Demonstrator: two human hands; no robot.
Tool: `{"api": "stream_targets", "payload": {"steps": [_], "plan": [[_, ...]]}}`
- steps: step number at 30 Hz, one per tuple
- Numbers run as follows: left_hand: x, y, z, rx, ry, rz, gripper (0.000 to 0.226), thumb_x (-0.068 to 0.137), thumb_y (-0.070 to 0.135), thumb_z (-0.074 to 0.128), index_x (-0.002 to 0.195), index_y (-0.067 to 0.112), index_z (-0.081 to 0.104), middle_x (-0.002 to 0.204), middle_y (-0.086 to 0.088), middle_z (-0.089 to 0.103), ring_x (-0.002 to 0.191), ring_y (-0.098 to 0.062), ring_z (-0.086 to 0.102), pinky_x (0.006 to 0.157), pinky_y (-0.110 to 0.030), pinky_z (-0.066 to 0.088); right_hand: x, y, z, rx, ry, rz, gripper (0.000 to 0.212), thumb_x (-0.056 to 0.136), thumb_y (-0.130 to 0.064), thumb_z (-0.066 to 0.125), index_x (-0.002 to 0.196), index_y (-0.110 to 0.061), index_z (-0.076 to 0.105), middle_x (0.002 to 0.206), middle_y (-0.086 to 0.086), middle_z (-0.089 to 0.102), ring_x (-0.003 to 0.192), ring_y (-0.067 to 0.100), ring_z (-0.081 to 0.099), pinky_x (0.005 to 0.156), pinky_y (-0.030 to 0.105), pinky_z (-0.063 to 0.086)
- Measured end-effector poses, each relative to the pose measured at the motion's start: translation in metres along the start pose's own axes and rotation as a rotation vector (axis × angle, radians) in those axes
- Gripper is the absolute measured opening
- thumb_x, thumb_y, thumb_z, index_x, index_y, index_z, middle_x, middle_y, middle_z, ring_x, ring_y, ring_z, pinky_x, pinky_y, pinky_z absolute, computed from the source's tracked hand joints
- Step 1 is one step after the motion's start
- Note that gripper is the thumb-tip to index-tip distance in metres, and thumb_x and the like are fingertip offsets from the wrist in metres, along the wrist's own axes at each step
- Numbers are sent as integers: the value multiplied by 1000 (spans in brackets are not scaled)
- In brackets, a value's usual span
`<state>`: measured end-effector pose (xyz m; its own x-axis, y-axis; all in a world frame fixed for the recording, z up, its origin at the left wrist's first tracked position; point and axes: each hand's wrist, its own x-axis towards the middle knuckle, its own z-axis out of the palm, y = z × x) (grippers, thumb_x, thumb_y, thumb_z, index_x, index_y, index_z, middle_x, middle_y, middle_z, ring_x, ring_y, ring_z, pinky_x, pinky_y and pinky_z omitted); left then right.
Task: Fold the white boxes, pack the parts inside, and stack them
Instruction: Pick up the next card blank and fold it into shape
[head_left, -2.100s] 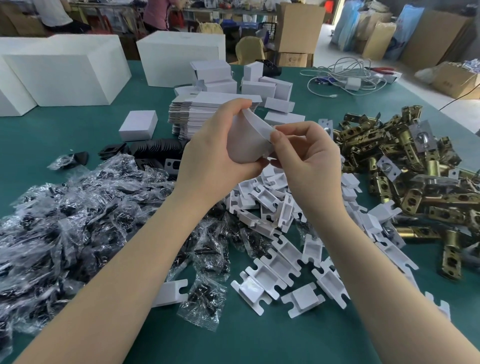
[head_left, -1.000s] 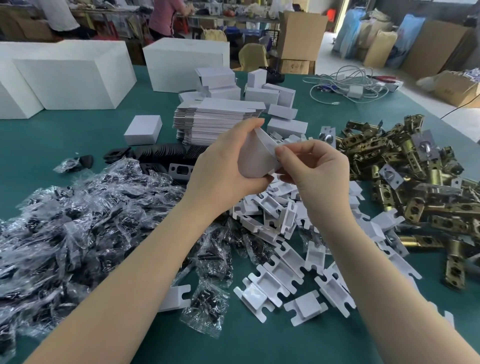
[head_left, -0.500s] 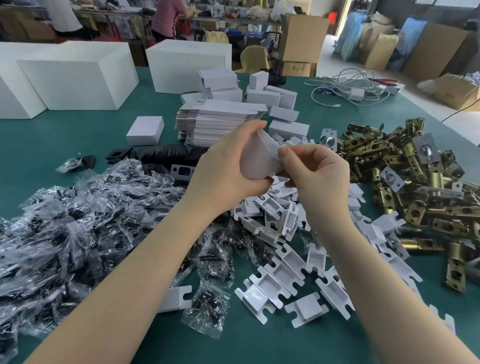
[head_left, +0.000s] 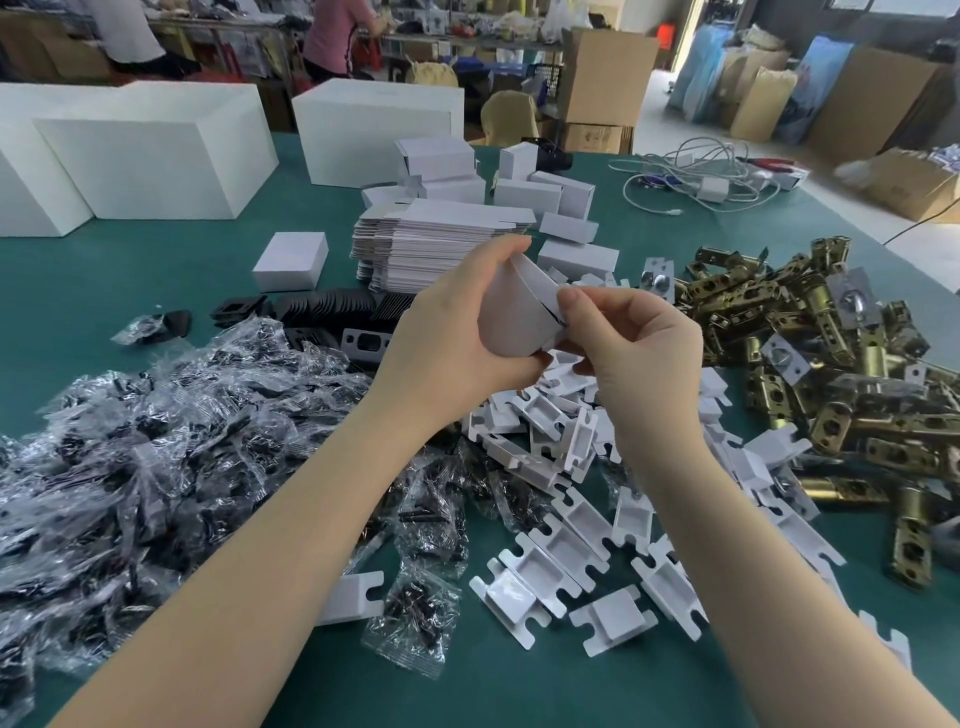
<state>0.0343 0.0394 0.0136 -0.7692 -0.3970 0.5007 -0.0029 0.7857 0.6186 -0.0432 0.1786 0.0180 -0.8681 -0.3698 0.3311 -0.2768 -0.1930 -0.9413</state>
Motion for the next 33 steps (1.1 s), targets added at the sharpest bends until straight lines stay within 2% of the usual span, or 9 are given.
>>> {"api": "stream_targets", "payload": {"steps": [2, 9, 14, 20, 30, 33], "plan": [[0, 0, 0, 1, 0, 4, 92, 62, 38, 86, 140, 45, 37, 122, 23, 48, 100, -5, 51, 76, -10, 41, 0, 0, -1, 12, -11, 3, 7, 86, -21, 77, 80, -23, 74, 74, 0, 75, 73, 21, 72, 61, 25, 55], [-1, 2, 0, 17, 7, 5, 93, 63, 38, 88, 141, 44, 37, 132, 14, 52, 100, -6, 49, 74, -9, 39, -4, 1, 3, -46, 27, -95, 11, 86, -17, 77, 78, -25, 72, 72, -9, 74, 70, 9, 70, 64, 22, 56], [-1, 3, 1, 12, 18, 1, 91, 62, 38, 89, 138, 44, 39, 119, 21, 48, 97, -4, 49, 73, -10, 41, -5, 1, 4, -105, 72, -165, 11, 86, -18, 77, 80, -27, 73, 74, -11, 74, 70, 8, 70, 64, 20, 54], [-1, 1, 0, -28, 24, -8, 87, 62, 40, 88, 135, 44, 40, 116, 23, 49, 96, -5, 51, 73, -8, 42, -9, 4, 6, -112, 28, -212, 9, 86, -15, 75, 87, -24, 74, 73, -18, 72, 62, 0, 65, 60, 14, 49], [-1, 0, 3, 12, 40, 1, 89, 62, 37, 87, 137, 41, 40, 114, 22, 46, 92, -6, 50, 71, -8, 40, -2, 6, 3, -17, -4, -100, 12, 86, -13, 75, 83, -25, 75, 76, -11, 75, 74, 7, 71, 67, 20, 55], [-1, -1, 2, -41, 32, -15, 87, 62, 39, 87, 136, 43, 41, 112, 26, 48, 88, -3, 53, 69, -4, 41, -2, 6, 3, -22, -42, -134, 13, 86, -11, 75, 84, -24, 75, 76, -16, 74, 69, 0, 68, 62, 12, 50]]}}
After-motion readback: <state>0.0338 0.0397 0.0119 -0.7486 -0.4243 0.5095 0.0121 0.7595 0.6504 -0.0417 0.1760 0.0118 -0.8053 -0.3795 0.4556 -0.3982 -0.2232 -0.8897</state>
